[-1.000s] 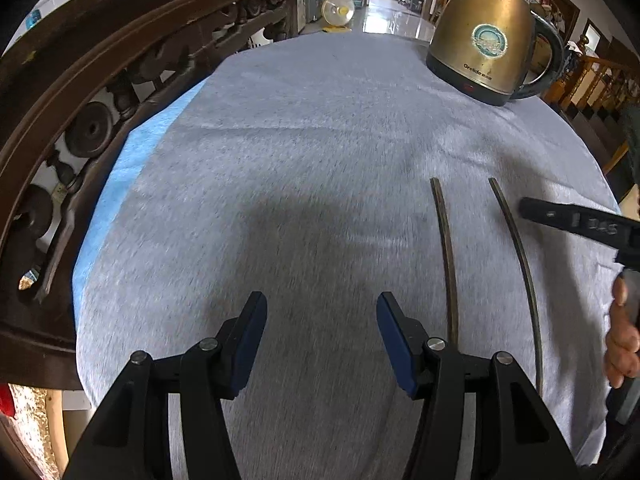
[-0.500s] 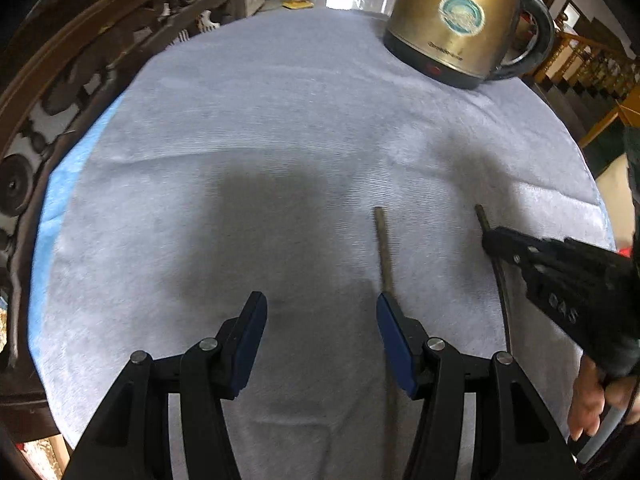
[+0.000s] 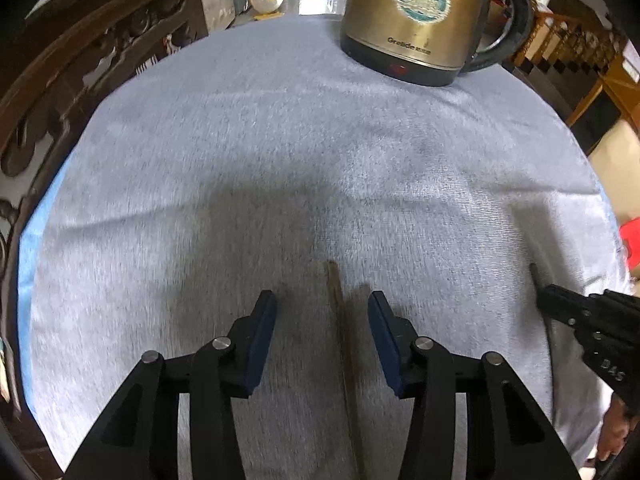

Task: Organize utensils
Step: 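Grasp a chopstick with the right tool while the left tool grasps the other chopstick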

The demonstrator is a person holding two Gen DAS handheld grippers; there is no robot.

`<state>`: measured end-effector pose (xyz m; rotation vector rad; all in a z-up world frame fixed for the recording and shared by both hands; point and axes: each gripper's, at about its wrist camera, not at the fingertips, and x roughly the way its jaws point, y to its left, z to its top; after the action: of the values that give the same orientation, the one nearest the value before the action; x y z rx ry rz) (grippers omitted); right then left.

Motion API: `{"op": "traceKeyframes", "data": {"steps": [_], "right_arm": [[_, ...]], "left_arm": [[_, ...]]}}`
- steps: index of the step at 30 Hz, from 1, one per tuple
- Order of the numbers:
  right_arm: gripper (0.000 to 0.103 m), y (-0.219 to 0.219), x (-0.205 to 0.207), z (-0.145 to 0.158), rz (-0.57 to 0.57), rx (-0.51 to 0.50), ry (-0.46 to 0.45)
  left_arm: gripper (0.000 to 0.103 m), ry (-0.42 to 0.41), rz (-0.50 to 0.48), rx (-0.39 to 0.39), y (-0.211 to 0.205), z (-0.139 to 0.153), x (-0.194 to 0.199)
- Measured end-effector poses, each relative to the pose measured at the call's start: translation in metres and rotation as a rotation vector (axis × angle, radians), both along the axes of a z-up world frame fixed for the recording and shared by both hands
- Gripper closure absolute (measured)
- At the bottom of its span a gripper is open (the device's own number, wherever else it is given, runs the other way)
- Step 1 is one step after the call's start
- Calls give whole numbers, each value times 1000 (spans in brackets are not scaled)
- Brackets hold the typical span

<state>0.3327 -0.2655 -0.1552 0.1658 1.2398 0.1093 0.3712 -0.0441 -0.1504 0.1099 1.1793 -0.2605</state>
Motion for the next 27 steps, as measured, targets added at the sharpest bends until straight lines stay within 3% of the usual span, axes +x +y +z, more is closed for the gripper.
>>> {"op": "traceKeyframes", "data": {"steps": [3, 6, 9, 12, 17, 22, 27], "right_arm": [[95, 2, -2, 1, -4, -17, -8], [95, 3, -5, 2, -1, -28, -24], [95, 4, -11, 1, -7, -20, -23], [95, 1, -17, 2, -12, -25, -20], [95, -7, -27, 3, -28, -35, 1], [94, -4, -24, 4, -15, -70, 39], [96, 1, -22, 6, -1, -104, 16]], "left_arm": [[56, -10, -24, -3, -6, -1, -1], [86, -20, -67, -17, -13, 1, -4], [96, -8, -91, -48, -12, 1, -8], [96, 3, -110, -82, -8, 3, -16], [96, -7, -149, -63, -15, 4, -30], [96, 1, -139, -77, -20, 2, -23], [96, -13, -142, -91, -14, 3, -23]]}}
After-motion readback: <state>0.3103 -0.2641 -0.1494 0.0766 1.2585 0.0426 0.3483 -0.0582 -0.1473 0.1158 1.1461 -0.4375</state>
